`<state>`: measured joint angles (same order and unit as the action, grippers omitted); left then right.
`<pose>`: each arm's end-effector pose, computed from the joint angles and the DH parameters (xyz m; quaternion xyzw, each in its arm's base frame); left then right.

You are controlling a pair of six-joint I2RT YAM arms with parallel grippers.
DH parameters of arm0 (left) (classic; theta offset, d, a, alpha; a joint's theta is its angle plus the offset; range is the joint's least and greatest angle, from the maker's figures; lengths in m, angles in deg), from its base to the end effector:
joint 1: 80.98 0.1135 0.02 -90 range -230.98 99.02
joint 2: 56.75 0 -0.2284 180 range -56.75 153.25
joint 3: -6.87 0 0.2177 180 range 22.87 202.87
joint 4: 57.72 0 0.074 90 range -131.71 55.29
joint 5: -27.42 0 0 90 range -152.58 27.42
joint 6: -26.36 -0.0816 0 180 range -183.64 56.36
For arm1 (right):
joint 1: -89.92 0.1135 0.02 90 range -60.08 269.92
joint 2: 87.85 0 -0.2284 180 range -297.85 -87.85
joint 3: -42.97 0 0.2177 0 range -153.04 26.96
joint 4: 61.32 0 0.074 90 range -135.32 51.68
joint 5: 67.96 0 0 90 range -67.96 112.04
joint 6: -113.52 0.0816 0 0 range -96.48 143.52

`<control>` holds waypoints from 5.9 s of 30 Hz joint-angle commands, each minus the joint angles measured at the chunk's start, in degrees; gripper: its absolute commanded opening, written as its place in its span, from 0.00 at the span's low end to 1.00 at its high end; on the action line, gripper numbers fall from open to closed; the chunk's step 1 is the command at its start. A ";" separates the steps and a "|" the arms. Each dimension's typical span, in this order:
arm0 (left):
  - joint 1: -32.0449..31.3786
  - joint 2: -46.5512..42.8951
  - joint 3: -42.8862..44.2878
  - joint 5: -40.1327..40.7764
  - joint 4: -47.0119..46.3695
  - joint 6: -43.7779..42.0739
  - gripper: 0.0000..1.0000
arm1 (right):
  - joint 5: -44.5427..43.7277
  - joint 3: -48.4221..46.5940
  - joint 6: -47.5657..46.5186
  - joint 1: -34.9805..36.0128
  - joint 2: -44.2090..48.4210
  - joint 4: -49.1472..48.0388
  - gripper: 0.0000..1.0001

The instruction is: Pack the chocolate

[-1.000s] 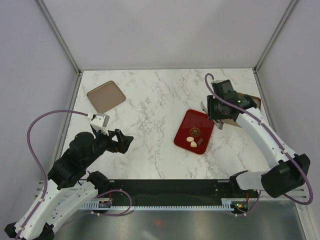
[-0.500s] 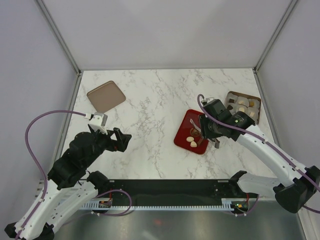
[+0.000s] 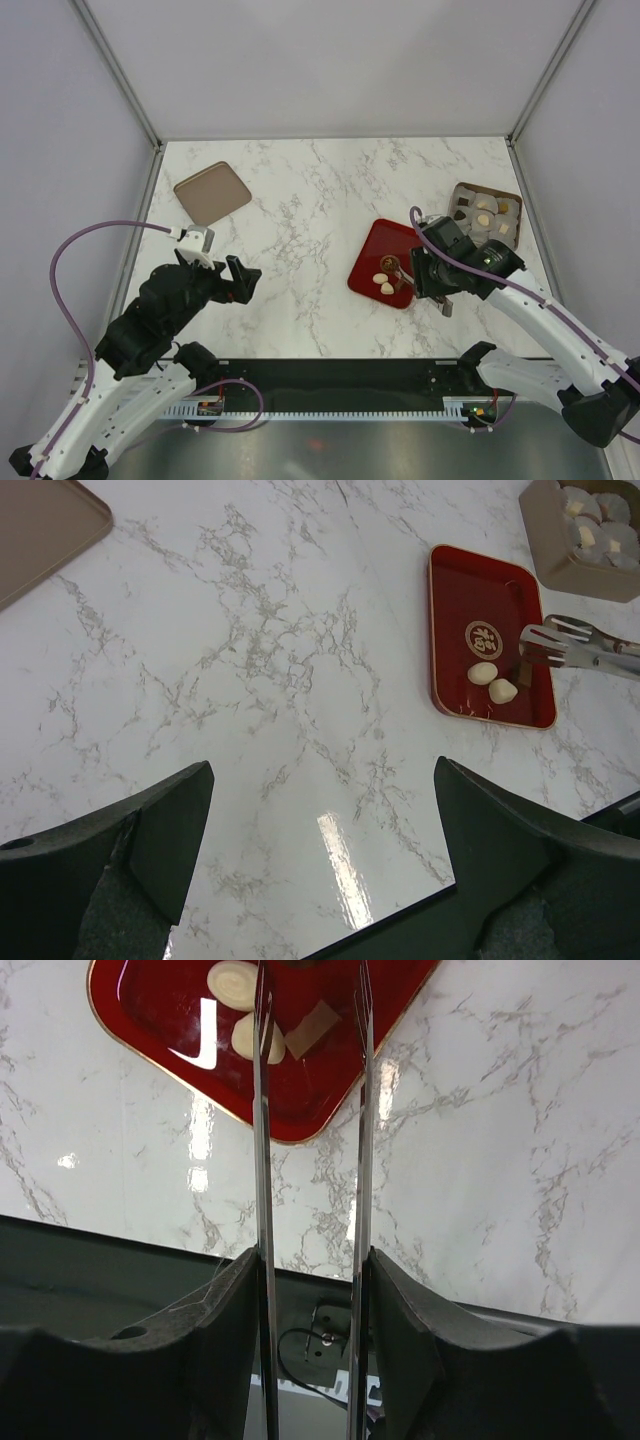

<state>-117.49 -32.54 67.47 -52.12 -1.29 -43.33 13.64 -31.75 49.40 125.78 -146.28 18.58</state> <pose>0.1148 -0.0665 0.2835 0.0632 0.8152 -0.2059 0.5377 0.1514 0.0947 0.2306 -0.0678 0.9688 0.0556 0.2320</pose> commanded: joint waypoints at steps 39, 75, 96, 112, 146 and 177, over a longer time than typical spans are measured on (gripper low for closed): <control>-0.31 -1.36 0.05 1.49 -0.70 1.92 1.00 | 3.92 6.78 2.85 0.27 -1.60 -4.22 0.36; -0.31 -0.56 0.14 0.27 -0.70 1.75 1.00 | -7.06 -17.83 -7.95 -19.94 -10.38 -0.88 0.25; -0.31 0.14 0.23 -1.41 -0.87 1.39 1.00 | -3.56 -9.67 -5.24 -34.71 -14.25 -10.72 0.26; -0.31 0.58 0.14 -1.23 -0.87 1.31 1.00 | 1.64 -3.68 -4.62 -35.50 -15.66 -16.35 0.28; -0.31 0.67 0.23 -1.05 -0.87 1.31 1.00 | 1.19 -5.88 -4.27 -37.00 -13.46 -13.54 0.44; -0.31 1.37 0.14 -0.35 -0.79 1.48 1.00 | 3.22 -1.84 0.47 -0.01 -3.62 -7.12 0.47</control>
<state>-117.49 -31.63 67.47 -52.67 -1.11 -42.91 18.95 -34.53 47.02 122.61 -151.64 11.19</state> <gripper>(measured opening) 0.993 0.467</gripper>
